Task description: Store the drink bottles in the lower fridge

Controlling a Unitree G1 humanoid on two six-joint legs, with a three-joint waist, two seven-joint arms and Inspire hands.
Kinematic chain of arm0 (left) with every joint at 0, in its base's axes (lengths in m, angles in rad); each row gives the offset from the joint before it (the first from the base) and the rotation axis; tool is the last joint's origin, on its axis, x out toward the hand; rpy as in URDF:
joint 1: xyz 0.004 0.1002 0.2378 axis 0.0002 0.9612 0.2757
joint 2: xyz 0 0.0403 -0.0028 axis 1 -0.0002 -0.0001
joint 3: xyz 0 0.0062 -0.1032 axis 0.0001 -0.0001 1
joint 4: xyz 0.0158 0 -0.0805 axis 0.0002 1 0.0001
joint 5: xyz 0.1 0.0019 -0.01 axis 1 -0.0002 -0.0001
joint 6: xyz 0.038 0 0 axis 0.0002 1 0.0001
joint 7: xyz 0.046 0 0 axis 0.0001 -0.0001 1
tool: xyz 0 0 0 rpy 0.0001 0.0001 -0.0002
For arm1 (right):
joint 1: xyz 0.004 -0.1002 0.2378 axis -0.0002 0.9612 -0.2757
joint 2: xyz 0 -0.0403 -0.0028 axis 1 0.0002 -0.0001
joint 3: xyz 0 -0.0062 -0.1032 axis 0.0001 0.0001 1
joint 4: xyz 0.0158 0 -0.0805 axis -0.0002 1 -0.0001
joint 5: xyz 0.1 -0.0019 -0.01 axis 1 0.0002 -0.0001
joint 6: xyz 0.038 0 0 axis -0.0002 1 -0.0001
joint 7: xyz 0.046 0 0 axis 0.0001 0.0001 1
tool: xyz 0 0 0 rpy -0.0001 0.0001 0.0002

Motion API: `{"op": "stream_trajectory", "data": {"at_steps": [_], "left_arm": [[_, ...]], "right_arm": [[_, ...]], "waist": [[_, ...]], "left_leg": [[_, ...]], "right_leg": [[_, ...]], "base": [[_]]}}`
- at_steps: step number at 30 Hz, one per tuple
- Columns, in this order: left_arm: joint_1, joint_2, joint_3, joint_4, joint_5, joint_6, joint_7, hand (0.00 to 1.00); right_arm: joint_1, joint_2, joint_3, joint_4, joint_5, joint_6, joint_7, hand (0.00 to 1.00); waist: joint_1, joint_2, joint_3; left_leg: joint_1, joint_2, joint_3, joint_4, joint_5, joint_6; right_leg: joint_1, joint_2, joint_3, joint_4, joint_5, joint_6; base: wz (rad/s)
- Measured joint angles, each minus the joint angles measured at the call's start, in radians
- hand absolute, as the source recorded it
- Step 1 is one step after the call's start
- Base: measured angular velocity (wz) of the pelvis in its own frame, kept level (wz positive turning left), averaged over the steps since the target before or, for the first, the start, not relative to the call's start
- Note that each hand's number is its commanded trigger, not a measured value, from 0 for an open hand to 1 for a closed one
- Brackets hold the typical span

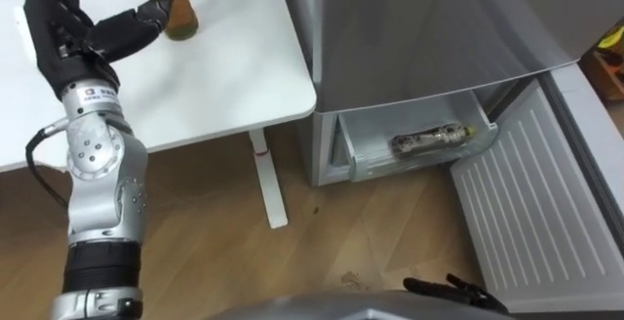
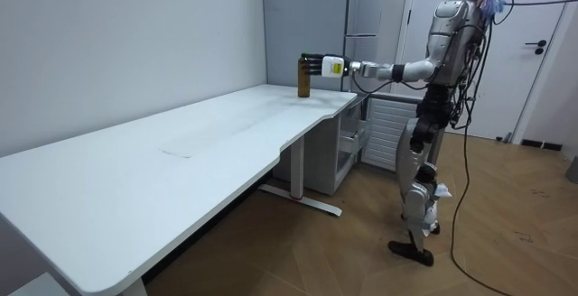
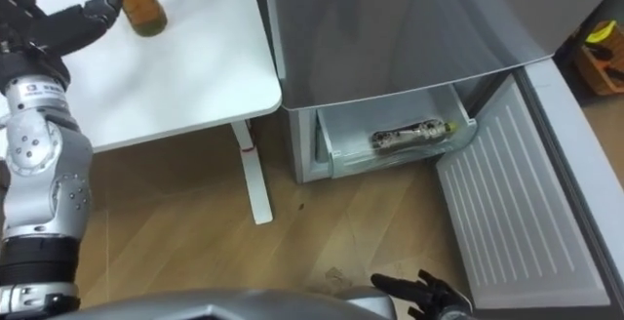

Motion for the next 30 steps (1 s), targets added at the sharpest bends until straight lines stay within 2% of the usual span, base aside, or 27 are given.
{"op": "stream_trajectory", "data": {"at_steps": [8, 11, 14, 18, 20, 23, 27, 30], "left_arm": [[-0.004, 0.005, 0.008, 0.033, -0.004, 0.012, -0.017, 0.00], [-0.047, 0.026, 0.008, 0.113, -0.040, 0.025, -0.021, 0.00], [-0.072, 0.032, 0.008, 0.144, -0.043, 0.037, -0.021, 0.00], [-0.109, 0.042, 0.008, 0.164, -0.132, 0.047, -0.030, 0.00], [-0.110, 0.058, 0.008, 0.166, -0.158, 0.056, -0.036, 0.00], [-0.120, 0.071, 0.008, 0.183, -0.158, 0.066, -0.039, 0.00], [-0.136, 0.096, 0.009, 0.212, -0.168, 0.087, -0.040, 0.00], [-0.190, 0.125, 0.025, 0.290, -0.199, 0.107, -0.039, 0.00]], "right_arm": [[0.024, -0.001, -0.032, -0.003, 0.004, 0.005, -0.025, 0.00], [0.027, -0.002, -0.032, -0.001, 0.004, 0.011, -0.034, 0.00], [0.028, -0.010, -0.032, -0.001, -0.002, 0.029, -0.035, 0.00], [0.036, -0.020, -0.032, 0.005, -0.015, 0.044, -0.033, 0.00], [0.035, -0.025, -0.032, 0.014, -0.019, 0.052, -0.034, 0.00], [0.037, -0.026, -0.034, 0.014, -0.032, 0.058, -0.034, 0.00], [0.036, -0.037, -0.041, 0.015, -0.065, 0.097, -0.039, 0.00], [0.046, -0.040, -0.041, 0.015, -0.083, 0.111, -0.063, 0.00]], "waist": [[-0.015, 0.002, -0.0024], [-0.018, 0.008, -0.0062], [-0.019, 0.014, -0.0077], [-0.032, 0.017, -0.0076], [-0.041, 0.022, -0.0048], [-0.050, 0.024, -0.0048], [-0.050, 0.027, -0.0053], [-0.048, 0.030, -0.0053]], "left_leg": [[0.006, 0.007, 0.021, -0.009, 0.000, 0.000], [0.010, 0.012, 0.039, -0.014, 0.000, -0.001], [0.009, 0.013, 0.050, -0.014, 0.000, -0.001], [0.012, 0.014, 0.054, -0.014, 0.000, -0.001], [0.015, 0.014, 0.059, -0.014, 0.000, -0.001], [0.009, 0.014, 0.059, -0.014, 0.000, -0.001], [0.006, 0.014, 0.060, -0.021, 0.000, -0.001], [-0.002, 0.015, 0.060, -0.019, 0.000, -0.001]], "right_leg": [[-0.009, 0.006, 0.021, 0.008, 0.001, -0.001], [-0.021, 0.012, 0.043, 0.020, 0.001, -0.002], [-0.029, 0.013, 0.053, 0.020, 0.003, -0.004], [-0.032, 0.013, 0.055, 0.021, 0.004, -0.004], [-0.033, 0.013, 0.060, 0.021, 0.004, -0.004], [-0.044, 0.013, 0.060, 0.023, 0.004, -0.004], [-0.052, 0.016, 0.066, 0.023, 0.004, -0.004], [-0.059, 0.018, 0.070, 0.027, 0.005, -0.005]], "base": [[-0.08], [-0.18], [-0.14], [-0.02], [-0.06], [-0.02], [-0.03], [-0.05]]}}
